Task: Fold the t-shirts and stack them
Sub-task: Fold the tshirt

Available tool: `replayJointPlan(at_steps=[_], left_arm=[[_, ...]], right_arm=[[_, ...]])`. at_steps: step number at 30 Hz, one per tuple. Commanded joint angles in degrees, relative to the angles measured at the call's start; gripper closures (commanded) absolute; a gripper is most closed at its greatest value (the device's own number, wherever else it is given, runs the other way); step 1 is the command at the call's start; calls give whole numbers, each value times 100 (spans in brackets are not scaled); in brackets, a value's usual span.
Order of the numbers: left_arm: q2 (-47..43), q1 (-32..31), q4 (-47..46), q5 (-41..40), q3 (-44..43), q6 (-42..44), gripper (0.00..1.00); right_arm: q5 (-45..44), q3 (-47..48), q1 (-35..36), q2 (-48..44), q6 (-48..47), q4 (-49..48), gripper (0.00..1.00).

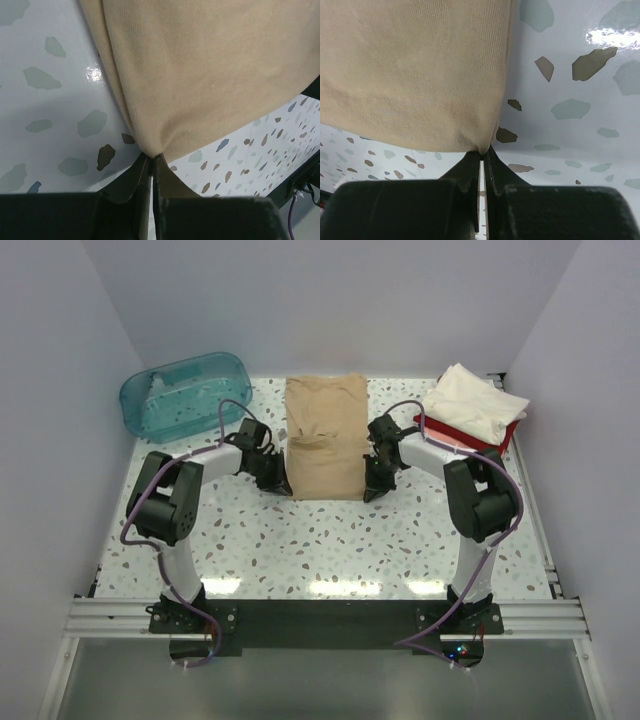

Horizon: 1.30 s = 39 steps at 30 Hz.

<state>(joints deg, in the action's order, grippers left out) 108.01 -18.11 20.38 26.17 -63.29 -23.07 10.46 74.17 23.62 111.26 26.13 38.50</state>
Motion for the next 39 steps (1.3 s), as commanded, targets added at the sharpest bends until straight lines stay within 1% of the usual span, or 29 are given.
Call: replayJointPlan(at_steps=[1,2,3,11,19,25,29,31,35,38,39], left_arm=[[317,-17,527,-270,0,382,93],[318,-17,554,-332,1,400,98],[309,-17,607,-393,-8,417,100],[-24,-17,704,-447,158,523,100],[-596,-17,1046,-289,369,593,100],[-1193,-17,1459,-78,703,567,100],[-1851,-26,1846,28,844,497,100],[-2098,-52,2153,54,862,391,100],[-2932,-79,2540,169,923,58,100],[-3354,-88,2970,169,670,-154,100],[-3426,-88,3050,160,582,-241,100]], right_arm=[[-26,159,20,80,59,-150,100],[-18,159,11,54,85,-150,100],[-18,150,20,45,94,-133,100],[44,-131,29,-289,173,-36,100],[62,-517,283,-982,191,456,100],[18,-930,495,-1580,235,966,100],[-18,-1054,635,-2291,357,1396,100],[-105,-975,740,-2512,402,1809,100],[-202,-826,1039,-3048,682,2354,100],[-298,-659,1066,-3461,910,2732,100],[-351,-476,1066,-3541,938,2916,100]])
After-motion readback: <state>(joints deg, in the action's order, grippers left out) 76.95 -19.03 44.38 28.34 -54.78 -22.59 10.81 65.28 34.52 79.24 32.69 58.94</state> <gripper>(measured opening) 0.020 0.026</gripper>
